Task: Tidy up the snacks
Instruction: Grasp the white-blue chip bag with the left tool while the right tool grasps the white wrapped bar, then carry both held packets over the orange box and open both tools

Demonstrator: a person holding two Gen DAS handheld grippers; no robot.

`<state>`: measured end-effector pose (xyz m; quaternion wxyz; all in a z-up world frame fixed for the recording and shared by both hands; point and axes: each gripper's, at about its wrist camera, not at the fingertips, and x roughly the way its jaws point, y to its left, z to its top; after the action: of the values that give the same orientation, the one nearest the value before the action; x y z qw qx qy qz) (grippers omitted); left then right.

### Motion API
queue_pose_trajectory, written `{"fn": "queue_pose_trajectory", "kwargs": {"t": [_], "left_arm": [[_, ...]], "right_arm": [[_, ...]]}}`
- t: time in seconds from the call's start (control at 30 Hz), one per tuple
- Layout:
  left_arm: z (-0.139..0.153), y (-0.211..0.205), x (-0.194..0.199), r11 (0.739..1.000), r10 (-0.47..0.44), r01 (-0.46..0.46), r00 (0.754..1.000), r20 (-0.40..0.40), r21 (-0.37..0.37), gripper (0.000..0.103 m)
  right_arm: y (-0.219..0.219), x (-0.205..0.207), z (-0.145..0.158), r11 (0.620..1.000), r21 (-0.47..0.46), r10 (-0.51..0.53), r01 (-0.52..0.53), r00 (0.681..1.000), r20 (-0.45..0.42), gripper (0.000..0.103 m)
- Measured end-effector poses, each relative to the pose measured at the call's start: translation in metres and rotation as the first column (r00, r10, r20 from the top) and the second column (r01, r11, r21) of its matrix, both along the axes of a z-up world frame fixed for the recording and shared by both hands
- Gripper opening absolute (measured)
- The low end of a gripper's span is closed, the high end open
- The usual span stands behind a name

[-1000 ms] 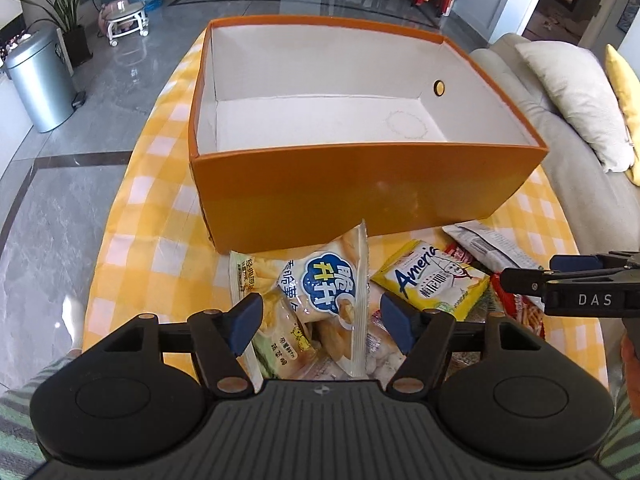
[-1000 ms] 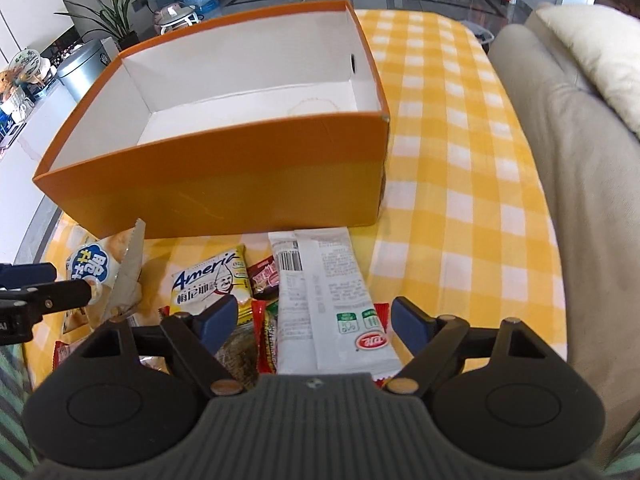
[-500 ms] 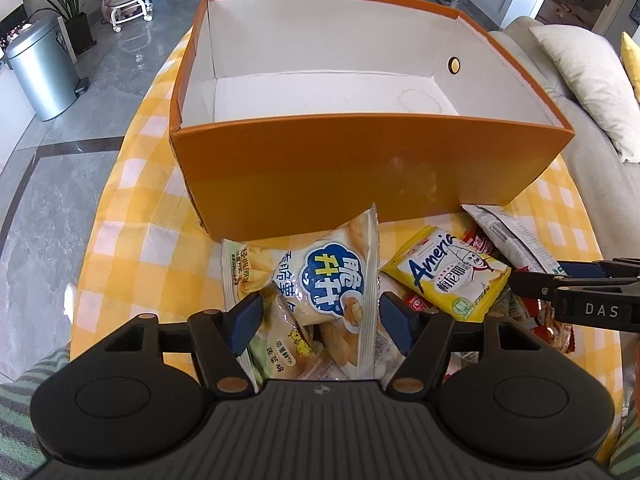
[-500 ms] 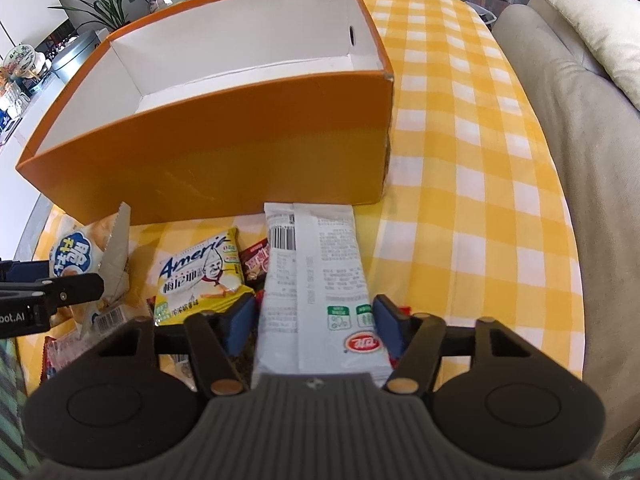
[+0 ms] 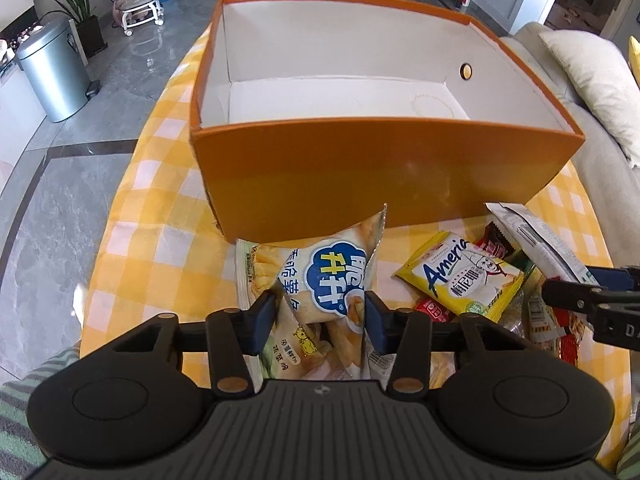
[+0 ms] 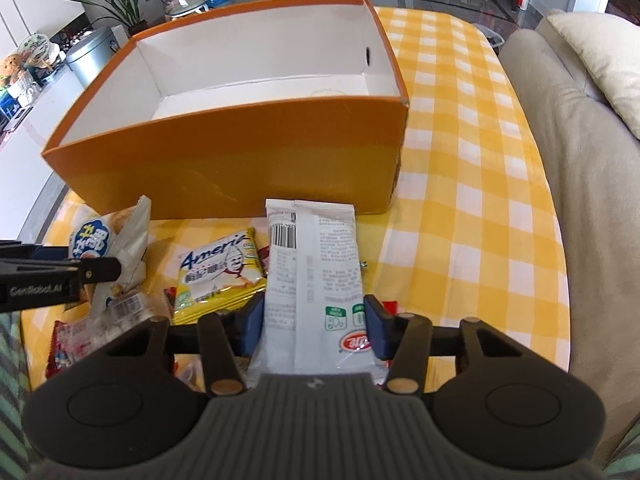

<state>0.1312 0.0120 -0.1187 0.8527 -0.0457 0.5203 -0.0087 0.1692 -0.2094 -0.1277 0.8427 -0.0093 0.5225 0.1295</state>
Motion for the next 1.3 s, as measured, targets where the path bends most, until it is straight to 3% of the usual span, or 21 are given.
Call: {"fn": "queue_pose_trajectory", "kwargs": {"t": [0.4,0.77,1.1,1.3], "left_arm": [[0.036,0.004,-0.024,0.999,0.008,-0.004,0.995,0.098,-0.039,0.048],[0.074,-0.002,-0.049,0.994,-0.046,0.063,0.983,0.178,-0.089,0.048],[0.099,-0.008,-0.045,0.988,-0.088,0.115,0.967,0.238,-0.100,0.048],[0.088,-0.008,-0.045,0.986,-0.097,0.122,0.974,0.207,-0.117,0.048]], "right_arm": [[-0.004,-0.021,0.028,0.999,0.051,-0.005,0.003,0.999,0.041,0.049],[-0.008,-0.048,0.054,0.989,0.149,-0.017,0.006,0.998,0.068,0.048],[-0.002,-0.055,0.083,0.976,0.214,0.000,-0.024,0.993,0.115,0.048],[0.009,-0.044,0.061,0.983,0.175,0.047,-0.055,0.998,0.052,0.048]]}}
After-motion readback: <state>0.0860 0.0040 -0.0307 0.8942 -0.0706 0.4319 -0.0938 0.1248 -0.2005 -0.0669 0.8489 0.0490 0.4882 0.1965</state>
